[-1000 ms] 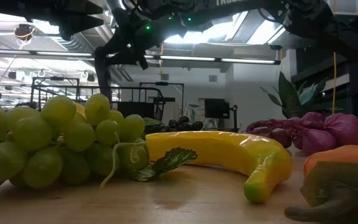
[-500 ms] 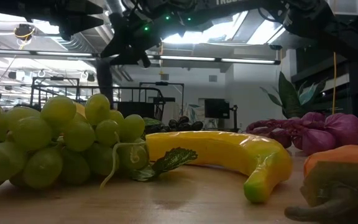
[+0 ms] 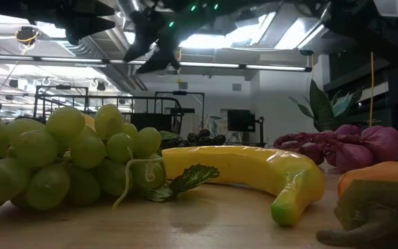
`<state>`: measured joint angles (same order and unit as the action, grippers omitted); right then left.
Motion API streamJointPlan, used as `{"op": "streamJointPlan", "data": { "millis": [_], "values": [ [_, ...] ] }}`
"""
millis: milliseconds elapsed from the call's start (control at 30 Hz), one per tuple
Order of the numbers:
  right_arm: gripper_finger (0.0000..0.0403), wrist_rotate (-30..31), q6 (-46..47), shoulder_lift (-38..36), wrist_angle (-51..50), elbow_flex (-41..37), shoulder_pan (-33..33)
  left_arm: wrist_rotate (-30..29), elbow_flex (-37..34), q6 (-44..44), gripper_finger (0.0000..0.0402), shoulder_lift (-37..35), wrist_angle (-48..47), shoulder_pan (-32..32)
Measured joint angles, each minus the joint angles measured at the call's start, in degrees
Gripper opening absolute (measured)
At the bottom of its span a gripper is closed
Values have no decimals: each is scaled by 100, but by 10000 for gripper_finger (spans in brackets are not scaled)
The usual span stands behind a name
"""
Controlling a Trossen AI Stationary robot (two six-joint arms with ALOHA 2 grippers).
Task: Build produce basket
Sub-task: Put the yellow starfruit into the wire basket
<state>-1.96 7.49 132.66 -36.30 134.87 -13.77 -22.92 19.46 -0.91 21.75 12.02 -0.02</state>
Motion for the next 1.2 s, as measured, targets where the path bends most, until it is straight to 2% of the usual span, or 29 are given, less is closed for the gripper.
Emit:
{"op": "streamJointPlan", "data": {
  "millis": [167, 367, 567, 633, 700, 800, 900, 1100, 1200],
  "values": [
    [266, 78, -33, -578, -1344, 2, -114, 2, 0, -4, 204, -1, 4, 0],
    [262, 249, -72, -1136, -3622, 11, -99, 47, 0, -172, 204, 1, 2, 1],
    [261, 503, 552, -1383, -5441, 9, 17, 1030, 0, -635, 204, 5, -57, 1],
    [261, 584, 460, -1462, -5287, -107, 112, 1347, 0, -806, 204, 92, 61, -1],
    [261, 388, 346, -1536, -5369, -181, 219, 1740, 10, -995, 204, 249, 203, -21],
    [261, 302, 230, -1676, -5363, -250, 415, 2074, 332, -1069, 204, 649, 9, -172],
    [261, 300, 117, -1737, -5365, -297, 637, 1827, 1001, -950, 204, 1219, -854, -383],
    [261, 292, -277, -1834, -5371, -306, 1052, 281, 2566, -1110, 204, 2281, -4252, -787],
    [261, 291, -450, -1843, -5371, -306, 1227, 249, 2972, -1599, 204, 2650, -5329, -893]
  ]
}}
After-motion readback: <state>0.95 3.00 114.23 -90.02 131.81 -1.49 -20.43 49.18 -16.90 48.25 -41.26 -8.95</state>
